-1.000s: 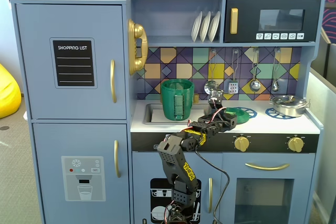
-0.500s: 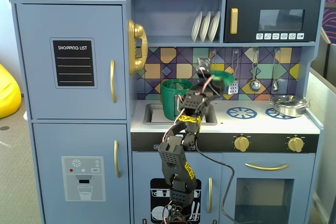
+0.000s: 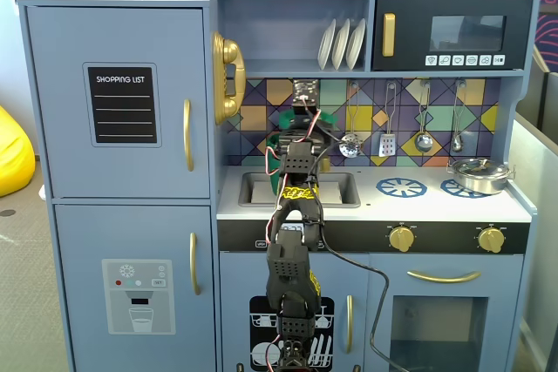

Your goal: Pick up the lid from the counter and put it on the green recipient

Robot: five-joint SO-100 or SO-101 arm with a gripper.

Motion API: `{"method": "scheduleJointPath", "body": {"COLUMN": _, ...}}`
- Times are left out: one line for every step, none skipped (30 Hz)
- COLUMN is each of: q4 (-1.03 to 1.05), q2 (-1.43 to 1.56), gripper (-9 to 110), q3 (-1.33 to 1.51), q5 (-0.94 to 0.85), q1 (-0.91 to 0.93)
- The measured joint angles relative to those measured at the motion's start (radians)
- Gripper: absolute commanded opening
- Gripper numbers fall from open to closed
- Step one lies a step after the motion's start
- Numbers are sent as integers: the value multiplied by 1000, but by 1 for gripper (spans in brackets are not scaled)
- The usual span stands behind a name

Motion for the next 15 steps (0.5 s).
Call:
{"method": "scheduleJointPath", "body": {"q4": 3, "q2": 0, "gripper": 0, "q3": 0, "q5": 0, "q1": -9}}
{"method": "scheduleJointPath", "body": {"q4": 3, "q2": 0, "gripper": 0, "q3": 0, "q5": 0, "q1": -18}}
{"method": "scheduleJointPath", "body": {"q4": 3, "q2": 0, "gripper": 0, "q3": 0, "q5": 0, "q1": -26}}
{"method": "scheduleJointPath", "body": {"q4": 3, "q2": 0, "gripper": 0, "q3": 0, "q5": -3, "q1": -32}}
{"method": "scheduleJointPath", "body": {"q4": 3, "q2": 0, "gripper": 0, "q3": 0, "q5": -6, "q1": -38}}
{"method": "scheduleJointPath", "body": {"q4": 3, "q2": 0, "gripper": 0, "q3": 0, "q5": -9, "q1": -41}}
{"method": "scheduleJointPath", "body": {"q4": 3, "q2": 0, "gripper": 0, "q3": 3, "q5": -12, "q1": -43}}
{"method": "scheduleJointPath", "body": {"q4": 3, "q2": 0, "gripper": 0, "q3": 6, "q5": -14, "q1": -44}}
{"method": "scheduleJointPath", "body": {"q4": 3, "q2": 0, "gripper": 0, "q3": 11, "q5": -15, "q1": -44}}
{"method": "scheduleJointPath", "body": {"q4": 3, "q2": 0, "gripper": 0, "q3": 17, "q5": -20, "q1": -44}}
{"method": "scheduleJointPath", "body": {"q4": -3, "q2": 0, "gripper": 0, "q3": 26, "q5": -26, "q1": -46}}
{"method": "scheduleJointPath", "body": {"q4": -12, "q2": 0, "gripper": 0, "q3": 34, "q5": -31, "q1": -46}}
{"method": "scheduleJointPath", "body": {"q4": -18, "q2": 0, "gripper": 0, "q3": 46, "q5": -34, "q1": -46}}
{"method": "scheduleJointPath", "body": {"q4": -28, "q2": 0, "gripper": 0, "q3": 60, "q5": -37, "q1": -48}}
{"method": "scheduleJointPath", "body": {"q4": -35, "q2": 0, "gripper": 0, "q3": 72, "q5": -40, "q1": -48}}
